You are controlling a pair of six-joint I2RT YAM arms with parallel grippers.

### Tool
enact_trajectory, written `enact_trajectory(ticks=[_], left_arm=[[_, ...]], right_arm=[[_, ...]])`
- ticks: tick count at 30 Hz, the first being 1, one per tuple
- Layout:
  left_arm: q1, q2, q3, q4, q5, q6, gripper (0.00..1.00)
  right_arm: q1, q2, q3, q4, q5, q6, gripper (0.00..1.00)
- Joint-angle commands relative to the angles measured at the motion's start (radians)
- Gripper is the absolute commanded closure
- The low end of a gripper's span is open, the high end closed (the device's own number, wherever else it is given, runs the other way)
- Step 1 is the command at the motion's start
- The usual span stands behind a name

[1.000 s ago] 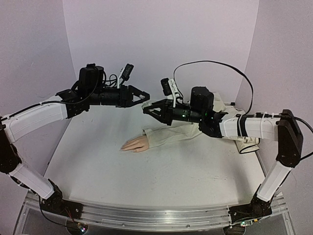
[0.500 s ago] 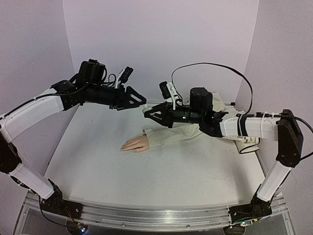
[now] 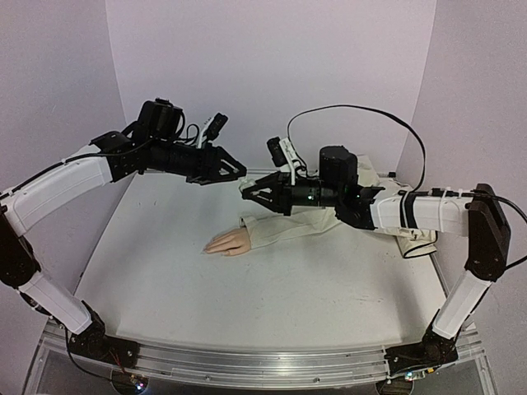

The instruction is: Paint the nails

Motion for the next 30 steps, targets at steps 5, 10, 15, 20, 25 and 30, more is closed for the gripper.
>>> enact_trajectory(ticks=[5, 10, 15, 20, 25, 30], left_arm=[[0.003, 0.019, 0.067, 0.021, -0.016, -0.001, 0.73], [0.003, 0.027, 0.072, 0.017, -0.017, -0.002, 0.80], [0.003, 0.021, 0.076, 0.010, -0.038, -0.001, 0.89], [0.003, 0.013, 0.086, -0.006, -0.073, -0.001, 0.97], [0.003, 0.006, 0.090, -0.017, -0.085, 0.002, 1.00], [0.003, 0.000, 0.084, -0.018, -0.088, 0.001, 1.00]], right_arm=[[0.000, -0.032, 0.038, 0.045, -0.028, -0.024, 1.00], [0.000, -0.034, 0.032, 0.044, -0.027, -0.028, 1.00], [-0.001, -0.035, 0.026, 0.040, -0.023, -0.037, 1.00], [-0.001, -0.034, 0.020, 0.027, -0.004, -0.051, 1.00], [0.000, -0.036, 0.015, 0.027, 0.009, -0.055, 1.00], [0.000, -0.036, 0.015, 0.030, 0.013, -0.058, 1.00]])
